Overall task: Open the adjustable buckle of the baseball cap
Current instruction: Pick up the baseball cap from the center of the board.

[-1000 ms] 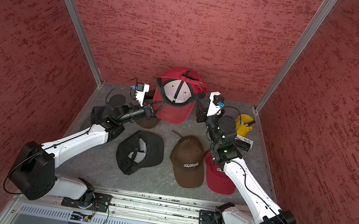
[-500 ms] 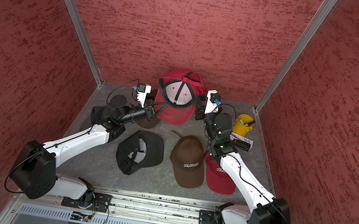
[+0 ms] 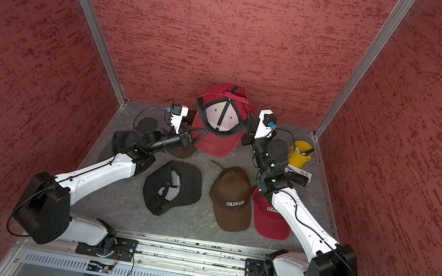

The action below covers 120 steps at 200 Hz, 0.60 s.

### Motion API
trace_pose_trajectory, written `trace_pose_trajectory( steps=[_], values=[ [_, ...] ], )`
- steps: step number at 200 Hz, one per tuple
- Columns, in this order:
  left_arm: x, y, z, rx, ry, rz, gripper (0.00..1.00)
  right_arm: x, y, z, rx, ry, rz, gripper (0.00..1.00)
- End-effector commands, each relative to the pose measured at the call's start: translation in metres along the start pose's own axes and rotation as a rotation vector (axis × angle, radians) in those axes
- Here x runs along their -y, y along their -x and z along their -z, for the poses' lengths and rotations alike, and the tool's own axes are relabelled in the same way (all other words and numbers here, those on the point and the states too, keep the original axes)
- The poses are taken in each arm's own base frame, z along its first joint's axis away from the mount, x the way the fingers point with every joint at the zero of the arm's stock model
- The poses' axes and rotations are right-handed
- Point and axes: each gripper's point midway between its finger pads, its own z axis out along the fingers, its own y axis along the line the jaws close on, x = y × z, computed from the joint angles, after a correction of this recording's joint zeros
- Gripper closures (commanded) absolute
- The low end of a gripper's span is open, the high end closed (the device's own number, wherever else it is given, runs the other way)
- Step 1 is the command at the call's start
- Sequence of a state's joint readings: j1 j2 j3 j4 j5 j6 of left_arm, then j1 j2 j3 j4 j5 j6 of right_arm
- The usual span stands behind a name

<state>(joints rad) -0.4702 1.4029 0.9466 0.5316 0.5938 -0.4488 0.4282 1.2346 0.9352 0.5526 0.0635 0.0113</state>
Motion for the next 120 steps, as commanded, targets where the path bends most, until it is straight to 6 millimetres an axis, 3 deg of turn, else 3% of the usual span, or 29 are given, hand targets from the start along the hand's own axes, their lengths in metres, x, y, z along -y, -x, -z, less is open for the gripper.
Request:
trace_pose_trajectory(
  steps=[1,15,36,58,92,120],
  values=[
    [0.006,-0.004,-0.004,-0.027,-0.024,-0.029,0.95,0.001,0.03,0.004,0.081,-0.006,-0.015,1.0],
    [0.004,-0.011,-0.005,-0.064,-0.007,-0.026,0.89,0.001,0.033,0.004,0.082,-0.005,-0.014,1.0],
    [0.004,-0.016,-0.004,-0.103,0.028,-0.049,0.56,0.003,0.033,0.001,0.06,-0.018,-0.007,1.0],
    [0.006,-0.021,0.002,-0.142,0.083,-0.101,0.38,0.005,0.032,-0.003,0.029,-0.033,-0.016,1.0],
    [0.022,-0.017,0.015,-0.162,0.117,-0.183,0.32,-0.006,0.032,-0.01,0.006,0.026,-0.018,1.0],
    [0.042,0.001,0.019,-0.148,0.115,-0.246,0.31,-0.011,0.026,-0.014,-0.03,0.047,0.006,1.0]
  ],
)
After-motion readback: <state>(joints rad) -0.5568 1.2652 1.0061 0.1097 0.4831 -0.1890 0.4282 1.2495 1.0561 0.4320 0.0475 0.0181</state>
